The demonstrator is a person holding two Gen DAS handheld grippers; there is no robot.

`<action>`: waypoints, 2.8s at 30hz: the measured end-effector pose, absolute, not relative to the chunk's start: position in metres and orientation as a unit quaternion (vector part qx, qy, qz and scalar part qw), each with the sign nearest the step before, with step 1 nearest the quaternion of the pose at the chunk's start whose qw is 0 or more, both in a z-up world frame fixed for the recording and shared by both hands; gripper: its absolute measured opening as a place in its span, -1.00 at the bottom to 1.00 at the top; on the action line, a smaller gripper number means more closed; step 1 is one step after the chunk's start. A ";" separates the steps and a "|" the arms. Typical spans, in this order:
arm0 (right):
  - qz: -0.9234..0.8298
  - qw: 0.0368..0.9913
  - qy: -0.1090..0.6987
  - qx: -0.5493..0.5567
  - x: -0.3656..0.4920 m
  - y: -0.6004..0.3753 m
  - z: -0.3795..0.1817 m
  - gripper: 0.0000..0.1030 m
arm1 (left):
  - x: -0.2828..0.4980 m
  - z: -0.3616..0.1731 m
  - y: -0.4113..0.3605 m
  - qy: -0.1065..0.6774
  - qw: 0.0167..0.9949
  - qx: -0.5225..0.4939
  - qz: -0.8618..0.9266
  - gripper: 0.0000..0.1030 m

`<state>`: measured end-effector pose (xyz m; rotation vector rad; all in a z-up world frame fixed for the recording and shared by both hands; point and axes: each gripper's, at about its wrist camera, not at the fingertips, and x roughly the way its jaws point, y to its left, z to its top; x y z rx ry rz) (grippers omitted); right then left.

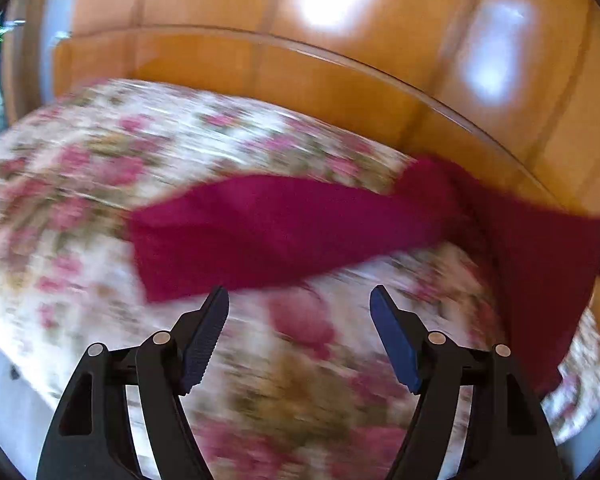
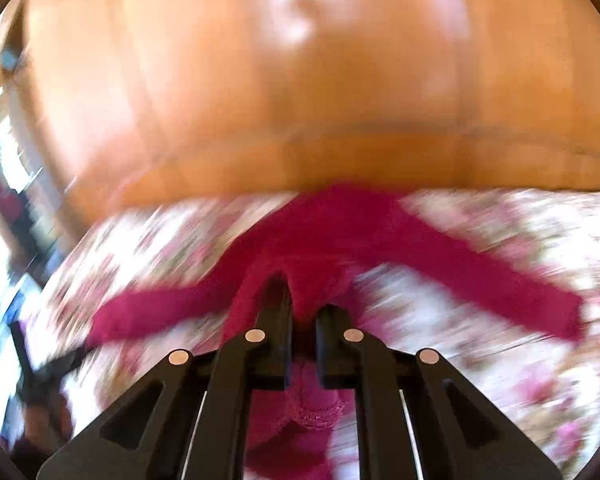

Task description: Fold small clothes

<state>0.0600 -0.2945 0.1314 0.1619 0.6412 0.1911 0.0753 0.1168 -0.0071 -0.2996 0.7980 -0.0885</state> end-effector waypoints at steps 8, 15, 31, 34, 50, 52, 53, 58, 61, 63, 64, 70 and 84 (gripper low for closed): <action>-0.178 0.928 0.323 0.055 0.087 -0.463 0.110 -0.86 | 0.085 -0.018 -0.017 0.432 0.864 -0.097 -0.240 0.40; -0.217 0.892 0.392 0.057 0.113 -0.497 0.037 -0.86 | 0.104 -0.027 -0.107 0.475 0.808 -0.118 -0.329 0.40; -0.125 0.928 0.350 0.043 0.064 -0.460 0.098 -0.85 | 0.106 0.011 -0.077 0.444 0.823 -0.103 -0.338 -0.79; -0.053 0.931 0.358 0.043 0.034 -0.432 0.105 -0.85 | 0.086 0.039 -0.023 0.421 0.841 -0.094 -0.327 -0.79; 0.006 0.858 0.512 -0.041 -0.015 -0.357 0.012 0.25 | 0.052 -0.027 0.182 0.446 0.848 -0.287 0.001 0.48; 0.002 0.869 0.491 -0.054 -0.008 -0.350 0.024 0.42 | 0.061 -0.024 0.211 0.437 0.849 -0.291 0.063 0.49; 0.001 0.874 0.482 -0.059 -0.005 -0.345 0.028 0.50 | 0.064 -0.026 0.222 0.434 0.848 -0.292 0.089 0.49; 0.053 0.881 0.465 -0.068 0.028 -0.296 0.033 0.52 | 0.084 -0.042 0.264 0.435 0.831 -0.321 0.129 0.49; 0.096 0.877 0.462 -0.086 0.049 -0.254 0.031 0.52 | 0.101 -0.045 0.258 0.436 0.846 -0.281 0.124 0.46; 0.123 0.874 0.460 -0.093 0.065 -0.228 0.030 0.52 | 0.113 -0.051 0.249 0.444 0.852 -0.243 0.133 0.22; 0.137 0.873 0.457 -0.097 0.075 -0.213 0.030 0.52 | 0.118 -0.053 0.244 0.448 0.855 -0.220 0.139 0.01; 0.188 0.868 0.454 -0.072 0.153 -0.146 0.033 0.49 | 0.114 -0.038 0.243 0.413 0.885 -0.189 0.103 -0.98; 0.064 0.784 0.602 -0.136 0.346 -0.019 -0.046 0.11 | 0.069 0.016 0.264 0.320 0.920 -0.207 0.089 -0.98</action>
